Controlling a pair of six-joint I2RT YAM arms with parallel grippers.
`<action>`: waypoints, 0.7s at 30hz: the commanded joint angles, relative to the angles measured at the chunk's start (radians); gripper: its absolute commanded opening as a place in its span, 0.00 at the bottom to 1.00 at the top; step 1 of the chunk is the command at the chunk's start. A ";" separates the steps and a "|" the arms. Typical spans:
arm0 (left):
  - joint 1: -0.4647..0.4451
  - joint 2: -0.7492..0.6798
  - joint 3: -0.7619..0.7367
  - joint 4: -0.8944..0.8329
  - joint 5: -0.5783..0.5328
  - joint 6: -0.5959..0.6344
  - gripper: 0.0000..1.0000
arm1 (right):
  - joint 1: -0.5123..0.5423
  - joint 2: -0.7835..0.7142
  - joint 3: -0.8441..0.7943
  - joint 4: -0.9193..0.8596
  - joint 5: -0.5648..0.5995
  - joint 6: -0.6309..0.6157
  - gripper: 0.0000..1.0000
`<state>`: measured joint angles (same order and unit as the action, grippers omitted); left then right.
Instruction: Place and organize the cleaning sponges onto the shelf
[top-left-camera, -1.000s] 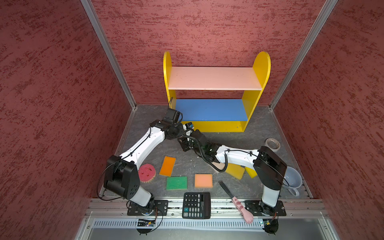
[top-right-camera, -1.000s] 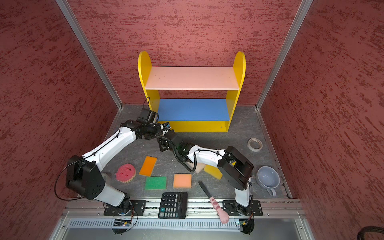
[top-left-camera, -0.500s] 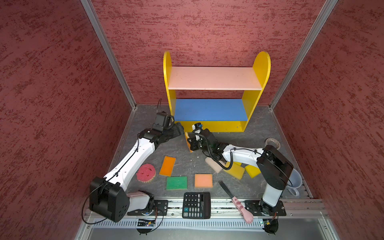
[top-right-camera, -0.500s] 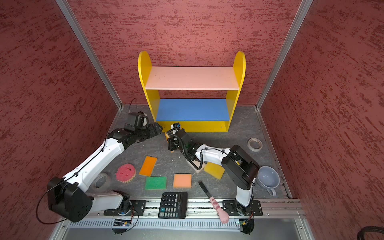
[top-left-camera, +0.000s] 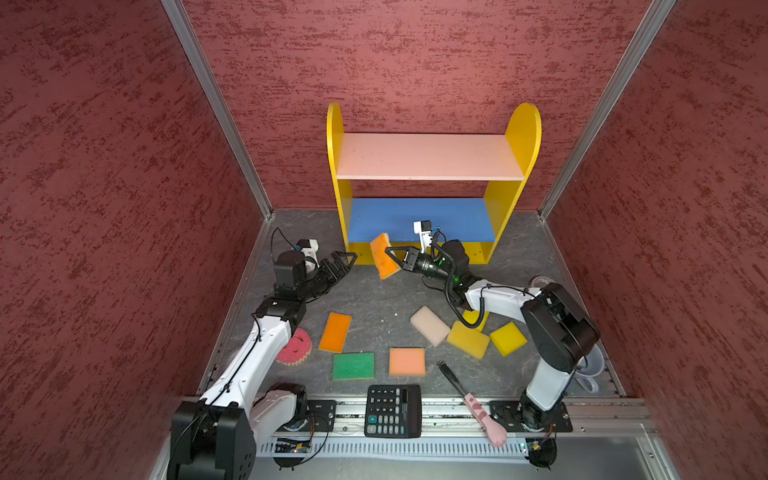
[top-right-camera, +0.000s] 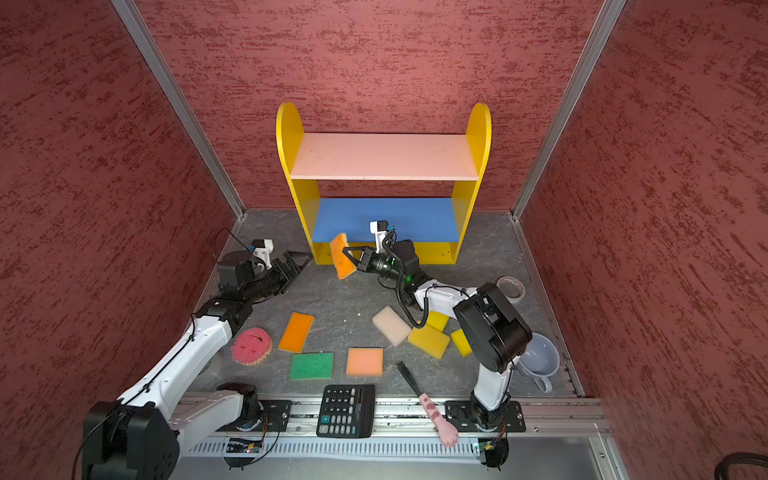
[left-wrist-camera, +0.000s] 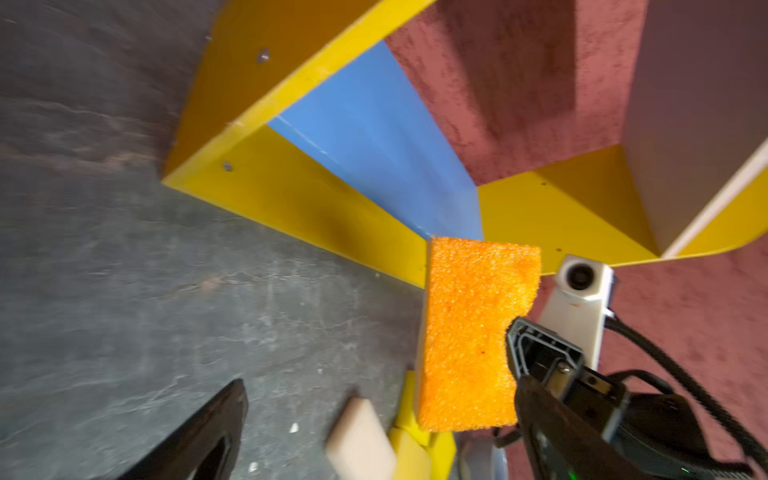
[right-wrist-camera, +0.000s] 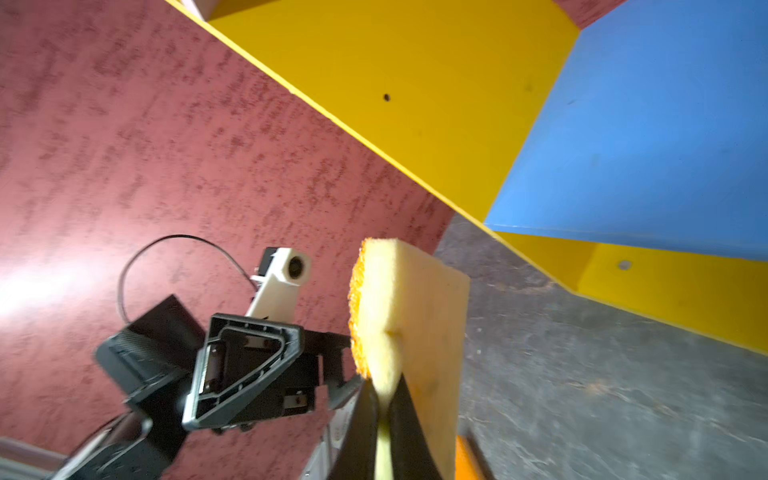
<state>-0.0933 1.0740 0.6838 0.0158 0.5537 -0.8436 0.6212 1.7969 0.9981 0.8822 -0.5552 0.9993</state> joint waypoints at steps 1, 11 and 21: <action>0.008 0.049 -0.002 0.262 0.170 -0.131 1.00 | 0.008 0.018 0.019 0.230 -0.106 0.167 0.09; -0.013 0.157 0.000 0.513 0.206 -0.304 1.00 | 0.009 0.020 0.021 0.306 -0.129 0.259 0.08; -0.052 0.175 0.066 0.514 0.218 -0.308 0.96 | 0.012 0.058 0.018 0.428 -0.121 0.372 0.12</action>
<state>-0.1421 1.2430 0.7185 0.4908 0.7574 -1.1446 0.6277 1.8355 1.0031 1.2125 -0.6701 1.2949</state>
